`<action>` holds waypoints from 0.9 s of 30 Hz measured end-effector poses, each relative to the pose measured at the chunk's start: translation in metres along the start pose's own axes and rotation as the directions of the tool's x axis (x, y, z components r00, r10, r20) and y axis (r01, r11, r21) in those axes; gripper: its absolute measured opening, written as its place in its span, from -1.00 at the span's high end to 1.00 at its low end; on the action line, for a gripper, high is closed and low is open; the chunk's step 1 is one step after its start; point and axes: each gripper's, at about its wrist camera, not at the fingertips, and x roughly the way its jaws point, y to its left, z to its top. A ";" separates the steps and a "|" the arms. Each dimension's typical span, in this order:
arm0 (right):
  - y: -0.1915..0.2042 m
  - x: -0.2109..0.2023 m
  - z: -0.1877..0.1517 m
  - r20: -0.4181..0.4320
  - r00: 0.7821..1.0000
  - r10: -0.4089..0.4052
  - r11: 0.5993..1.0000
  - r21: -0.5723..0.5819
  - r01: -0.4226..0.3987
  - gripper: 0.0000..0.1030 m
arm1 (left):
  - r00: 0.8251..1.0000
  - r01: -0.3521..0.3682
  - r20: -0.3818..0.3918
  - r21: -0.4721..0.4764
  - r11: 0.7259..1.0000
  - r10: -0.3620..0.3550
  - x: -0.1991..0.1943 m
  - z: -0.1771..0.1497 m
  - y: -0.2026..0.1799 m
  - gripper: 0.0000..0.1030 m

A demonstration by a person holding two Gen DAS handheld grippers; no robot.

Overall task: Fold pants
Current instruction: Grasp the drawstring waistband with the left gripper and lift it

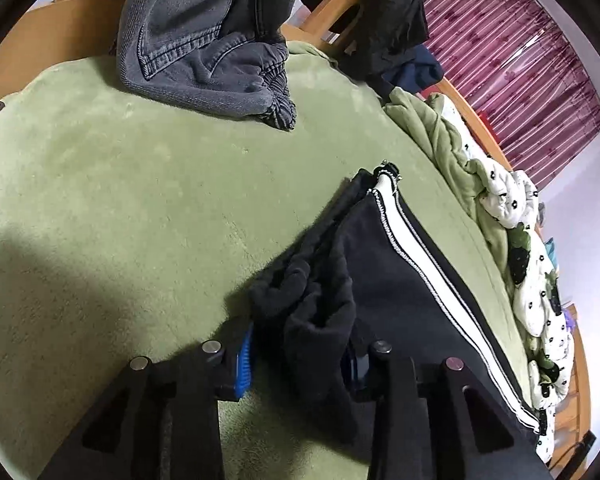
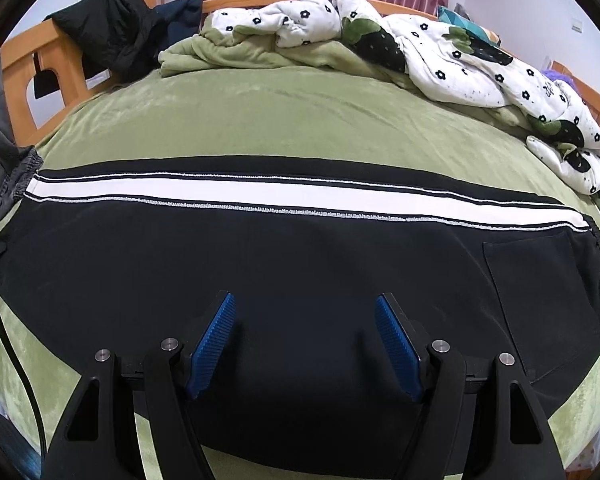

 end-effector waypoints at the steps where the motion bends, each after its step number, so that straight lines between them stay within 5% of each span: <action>1: -0.001 -0.002 0.000 0.002 1.000 0.002 1.000 -0.003 -0.002 -0.39 | 1.000 -0.015 0.005 0.003 1.000 0.015 0.001 -0.001 -0.002 0.36; 10: -0.033 -0.036 -0.009 0.047 0.999 -0.008 1.000 -0.027 0.009 -0.29 | 0.979 -0.183 0.119 0.166 0.969 0.164 -0.023 0.000 -0.060 0.63; 13: -0.058 -0.045 -0.020 0.060 0.998 -0.031 1.000 0.001 0.031 -0.29 | 0.954 -0.264 0.226 0.333 0.905 0.196 -0.046 -0.009 -0.119 0.63; 17: -0.101 -0.044 -0.036 0.036 0.998 -0.057 0.996 0.071 0.054 -0.29 | 0.950 -0.254 0.287 0.492 0.833 0.120 -0.067 -0.034 -0.196 0.64; 22: -0.156 -0.050 -0.055 0.001 0.998 -0.058 0.976 0.208 0.057 -0.29 | 0.975 -0.141 0.220 0.677 0.722 -0.015 -0.067 -0.103 -0.305 0.64; 27: -0.189 -0.068 -0.057 0.040 0.997 -0.066 0.956 0.290 0.052 -0.29 | 0.993 -0.042 0.101 0.782 0.621 -0.060 -0.035 -0.199 -0.369 0.64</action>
